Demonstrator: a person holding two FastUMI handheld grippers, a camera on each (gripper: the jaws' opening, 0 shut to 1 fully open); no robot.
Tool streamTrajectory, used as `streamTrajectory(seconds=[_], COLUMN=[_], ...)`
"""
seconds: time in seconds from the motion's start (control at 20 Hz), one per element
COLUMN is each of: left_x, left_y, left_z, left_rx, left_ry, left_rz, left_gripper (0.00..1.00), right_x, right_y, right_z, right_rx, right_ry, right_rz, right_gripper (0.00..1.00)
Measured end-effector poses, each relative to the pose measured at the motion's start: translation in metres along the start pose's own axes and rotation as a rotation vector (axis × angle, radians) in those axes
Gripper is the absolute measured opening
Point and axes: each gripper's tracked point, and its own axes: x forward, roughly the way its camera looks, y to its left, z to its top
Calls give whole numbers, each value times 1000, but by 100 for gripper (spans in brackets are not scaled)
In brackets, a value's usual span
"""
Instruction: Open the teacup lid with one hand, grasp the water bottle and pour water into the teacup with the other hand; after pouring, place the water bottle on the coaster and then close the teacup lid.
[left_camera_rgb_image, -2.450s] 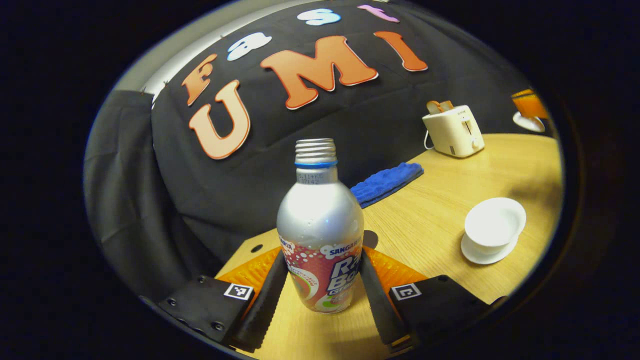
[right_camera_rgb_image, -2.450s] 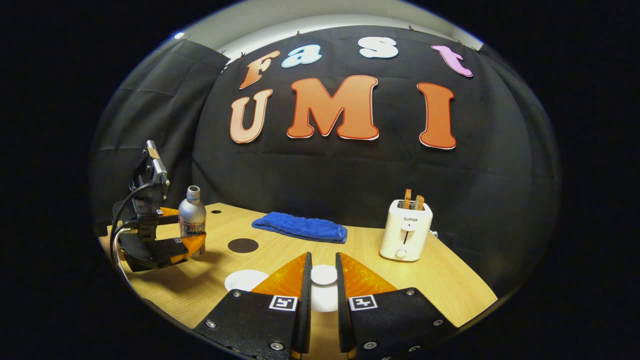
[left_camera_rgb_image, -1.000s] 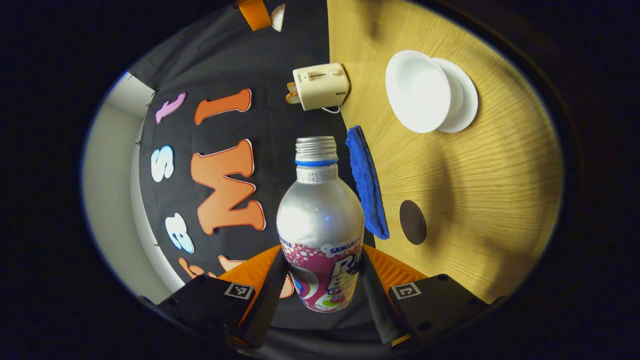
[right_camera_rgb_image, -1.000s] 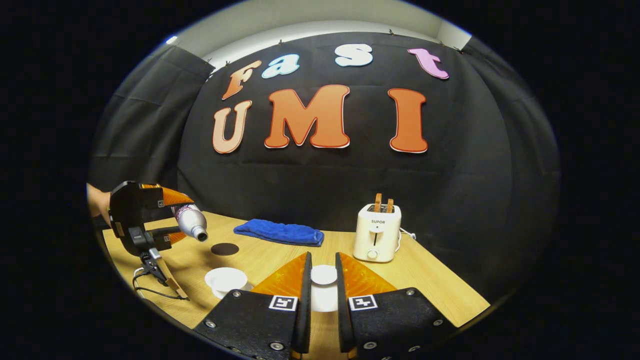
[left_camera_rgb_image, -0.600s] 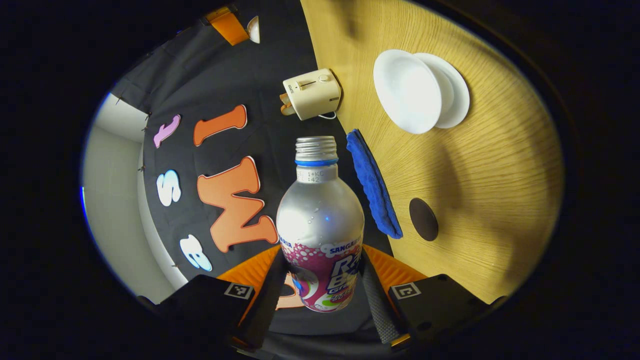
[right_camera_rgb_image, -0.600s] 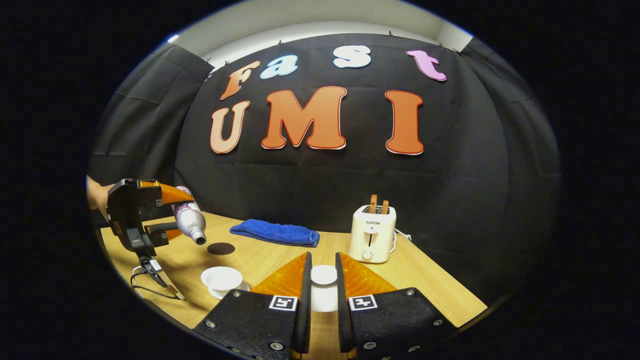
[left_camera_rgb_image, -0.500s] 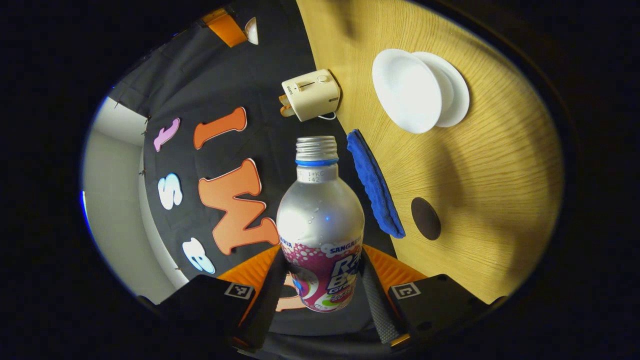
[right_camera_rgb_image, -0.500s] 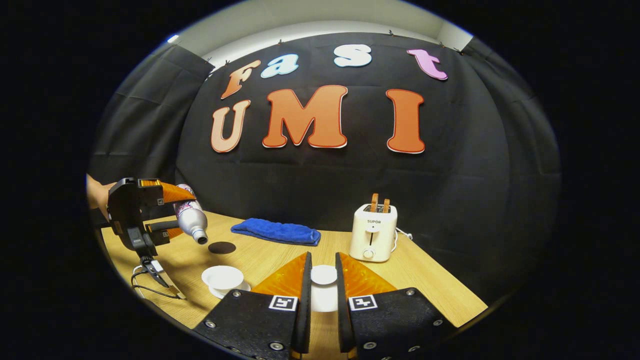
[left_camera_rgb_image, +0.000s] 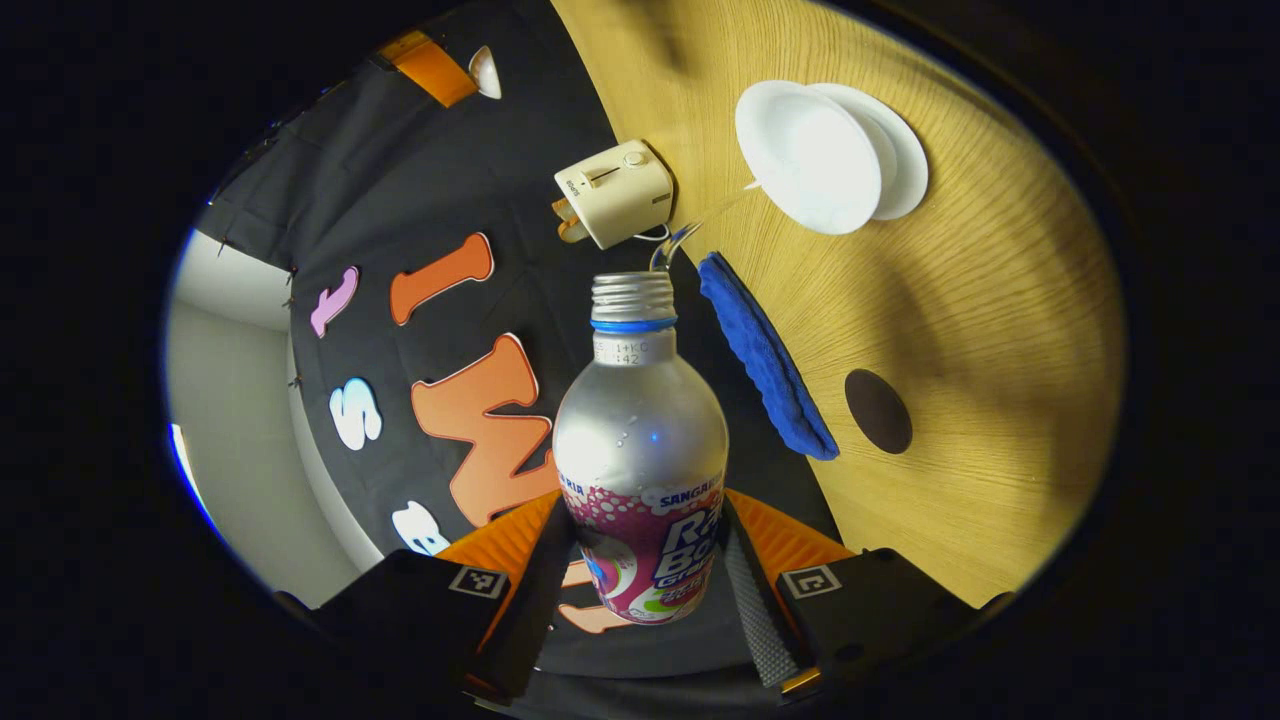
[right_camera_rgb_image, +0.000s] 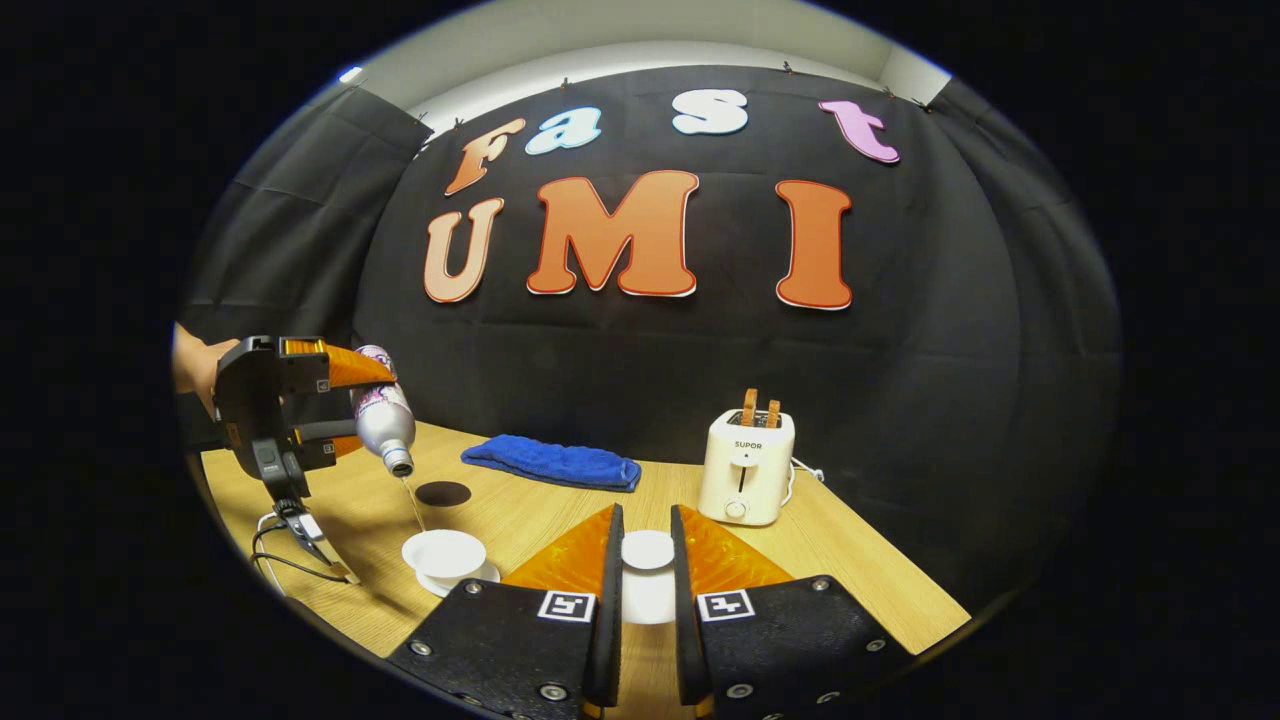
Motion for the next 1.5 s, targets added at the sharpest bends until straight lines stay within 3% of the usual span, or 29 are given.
streamTrajectory(seconds=[0.3,0.4,0.5,0.65,1.2,1.4,1.5], left_x=[1,3,2,3,16,19,20], left_y=[26,29,32,42,43,41,39], left_z=[-4,-6,-6,-6,20,28,32], left_rx=[72,81,101,128,238,266,253], left_ry=[-10,-8,-12,-22,-90,-110,-121], left_rz=[32,41,48,72,71,79,87], left_gripper=[82,87,82,82,87,82,84], right_x=[-4,-5,-5,-6,-2,0,2], right_y=[2,1,2,3,2,7,10], right_z=[0,0,-2,1,-4,-8,-8], right_rx=[-16,-27,-42,-42,-58,-57,-56], right_ry=[-5,-9,-6,-12,4,18,18], right_rz=[10,8,15,20,41,49,54], right_gripper=[23,23,23,23,23,23,23])
